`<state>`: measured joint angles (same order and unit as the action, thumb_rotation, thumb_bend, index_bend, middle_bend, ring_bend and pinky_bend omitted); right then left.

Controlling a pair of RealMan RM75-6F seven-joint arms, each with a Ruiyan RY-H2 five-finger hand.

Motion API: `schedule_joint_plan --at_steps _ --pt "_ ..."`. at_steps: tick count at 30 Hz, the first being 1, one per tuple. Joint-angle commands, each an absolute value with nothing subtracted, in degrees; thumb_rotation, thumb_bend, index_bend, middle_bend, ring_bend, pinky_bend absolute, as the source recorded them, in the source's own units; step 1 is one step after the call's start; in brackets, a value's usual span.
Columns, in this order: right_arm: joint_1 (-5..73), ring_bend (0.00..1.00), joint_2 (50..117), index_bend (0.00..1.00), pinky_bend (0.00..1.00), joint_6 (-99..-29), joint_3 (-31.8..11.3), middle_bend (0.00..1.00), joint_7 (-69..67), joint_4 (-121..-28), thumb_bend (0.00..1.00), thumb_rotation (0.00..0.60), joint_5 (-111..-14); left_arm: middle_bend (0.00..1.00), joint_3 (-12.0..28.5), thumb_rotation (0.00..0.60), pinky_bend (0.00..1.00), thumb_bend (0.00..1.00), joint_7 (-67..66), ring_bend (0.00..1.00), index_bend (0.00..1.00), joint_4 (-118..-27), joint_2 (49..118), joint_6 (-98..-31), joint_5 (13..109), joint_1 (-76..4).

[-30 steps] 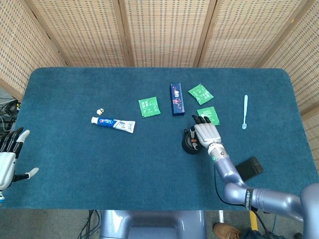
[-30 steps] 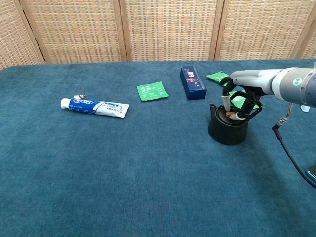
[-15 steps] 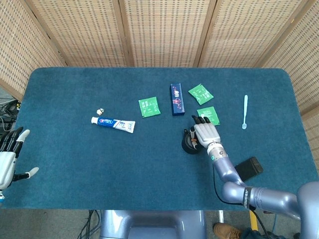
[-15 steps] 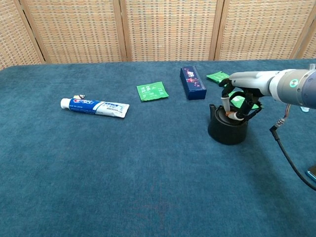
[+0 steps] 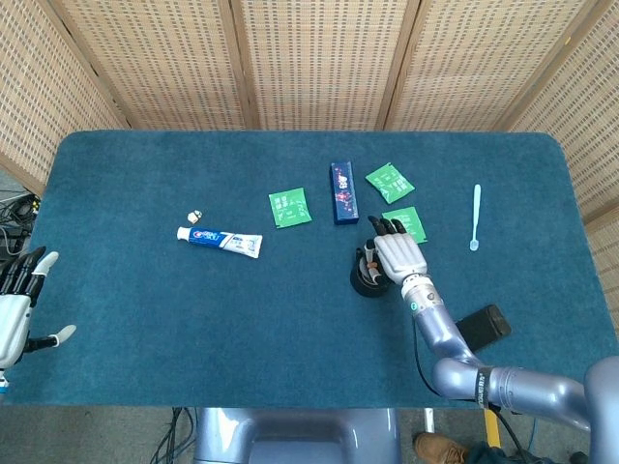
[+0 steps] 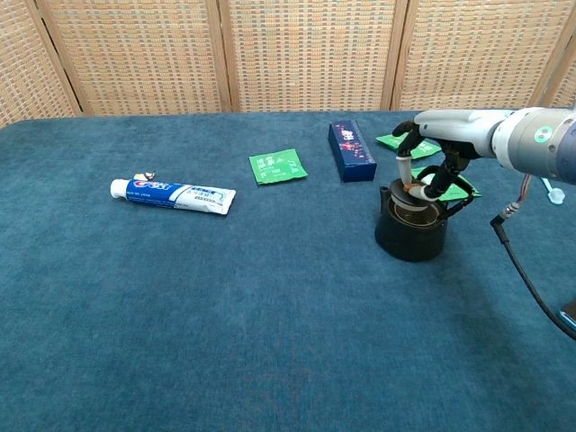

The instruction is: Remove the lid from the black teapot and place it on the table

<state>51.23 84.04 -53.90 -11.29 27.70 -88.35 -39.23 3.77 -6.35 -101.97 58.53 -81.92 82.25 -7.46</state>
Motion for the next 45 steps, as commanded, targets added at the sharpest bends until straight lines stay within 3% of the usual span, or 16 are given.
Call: schedule_joint_plan --at_steps 1,7,13,27,29,33,35,41,45 --pt "50.8 0.00 82.0 0.75 0.00 -55.0 -12.1 0.05 27.1 -91.5 0.63 0.600 -40.7 0.00 3.7 0.600 0.00 0.00 -6.2 0.00 0.00 -102.1 58.4 -82.1 82.4 -7.4" --pt "50.8 0.00 79.8 0.75 0.00 -55.7 -11.7 0.05 27.7 -97.5 0.63 0.600 -43.5 0.00 3.5 0.600 0.00 0.00 -5.9 0.00 0.00 -102.4 58.2 -82.5 83.1 -7.3" --pt "51.7 0.00 82.1 0.75 0.00 -56.5 -10.0 0.05 30.5 -98.5 0.63 0.600 -45.7 0.00 3.3 0.600 0.00 0.00 -5.4 0.00 0.00 -102.6 57.9 -82.9 83.7 -7.1" --pt "56.0 0.00 96.6 0.74 0.00 -57.0 -7.8 0.05 40.8 -85.1 0.62 0.600 -39.7 0.00 3.3 0.600 0.00 0.00 -1.8 0.00 0.00 -102.0 56.8 -82.9 83.6 -6.7" --pt "56.0 0.00 97.5 0.66 0.00 -57.4 -7.7 0.04 41.2 -84.1 0.55 0.600 -39.9 0.00 3.3 0.600 0.00 0.00 -1.6 0.00 0.00 -101.9 56.8 -82.8 83.6 -6.8" --pt "55.9 0.00 97.4 0.37 0.00 -57.3 -8.1 0.00 41.7 -84.4 0.23 0.600 -38.9 0.00 3.4 0.600 0.00 0.00 -1.5 0.00 0.00 -101.8 56.7 -82.3 83.5 -7.1" --pt "55.7 0.00 96.7 0.33 0.00 -57.6 -8.6 0.00 41.4 -85.6 0.16 0.600 -38.9 0.00 3.3 0.600 0.00 0.00 -1.5 0.00 0.00 -101.8 56.8 -82.2 83.6 -7.2" --pt "54.3 0.00 92.0 0.32 0.00 -59.8 -9.5 0.00 40.2 -92.8 0.14 0.600 -41.1 0.00 3.2 0.600 0.00 0.00 -1.5 0.00 0.00 -102.0 56.7 -82.3 83.9 -7.2" --pt "51.3 0.00 84.8 0.32 0.00 -63.6 -9.4 0.00 37.5 -101.9 0.14 0.600 -46.9 0.00 3.0 0.600 0.00 0.00 -1.1 0.00 0.00 -102.0 56.5 -83.2 84.4 -6.7"
